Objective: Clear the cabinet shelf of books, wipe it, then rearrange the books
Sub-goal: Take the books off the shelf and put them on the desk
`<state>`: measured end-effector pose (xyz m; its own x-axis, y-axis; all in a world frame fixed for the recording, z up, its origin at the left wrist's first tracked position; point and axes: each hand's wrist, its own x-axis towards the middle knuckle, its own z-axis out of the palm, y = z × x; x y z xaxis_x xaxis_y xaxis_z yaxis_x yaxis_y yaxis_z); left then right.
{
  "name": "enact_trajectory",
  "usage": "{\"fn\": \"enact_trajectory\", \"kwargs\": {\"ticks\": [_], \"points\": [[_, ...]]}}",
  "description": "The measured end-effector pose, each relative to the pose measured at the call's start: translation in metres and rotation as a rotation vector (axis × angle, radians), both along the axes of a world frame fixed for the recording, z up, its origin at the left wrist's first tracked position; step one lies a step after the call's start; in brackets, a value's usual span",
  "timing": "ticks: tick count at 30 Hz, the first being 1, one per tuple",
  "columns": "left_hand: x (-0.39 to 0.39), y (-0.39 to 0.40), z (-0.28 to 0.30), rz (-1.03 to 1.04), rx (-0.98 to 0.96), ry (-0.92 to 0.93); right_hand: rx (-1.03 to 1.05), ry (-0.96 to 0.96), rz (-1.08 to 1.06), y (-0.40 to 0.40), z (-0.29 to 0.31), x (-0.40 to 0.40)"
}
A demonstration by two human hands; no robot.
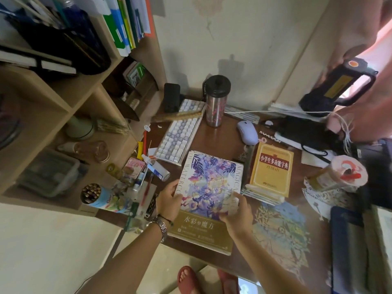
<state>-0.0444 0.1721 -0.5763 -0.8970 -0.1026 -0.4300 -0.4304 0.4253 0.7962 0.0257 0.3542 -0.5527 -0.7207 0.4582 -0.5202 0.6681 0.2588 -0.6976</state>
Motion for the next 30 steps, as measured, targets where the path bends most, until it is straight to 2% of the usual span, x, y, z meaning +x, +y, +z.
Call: {"fn": "enact_trajectory", "kwargs": {"ticks": [10, 16, 20, 24, 30], "points": [[-0.01, 0.004, -0.003, -0.099, -0.151, 0.072, 0.043, 0.054, -0.043, -0.001, -0.009, -0.003], [-0.01, 0.0, -0.008, -0.235, -0.268, 0.156, 0.079, 0.005, -0.03, 0.002, -0.015, 0.001], [-0.014, -0.01, -0.021, -0.358, -0.373, 0.112, 0.156, -0.017, 0.093, 0.003, -0.018, 0.001], [-0.016, -0.007, -0.001, -0.442, -0.369, 0.059, 0.141, -0.073, 0.204, 0.014, -0.01, -0.005], [-0.022, -0.008, 0.044, -0.493, -0.489, 0.121, 0.344, -0.227, 0.622, 0.04, 0.03, -0.019]]}}
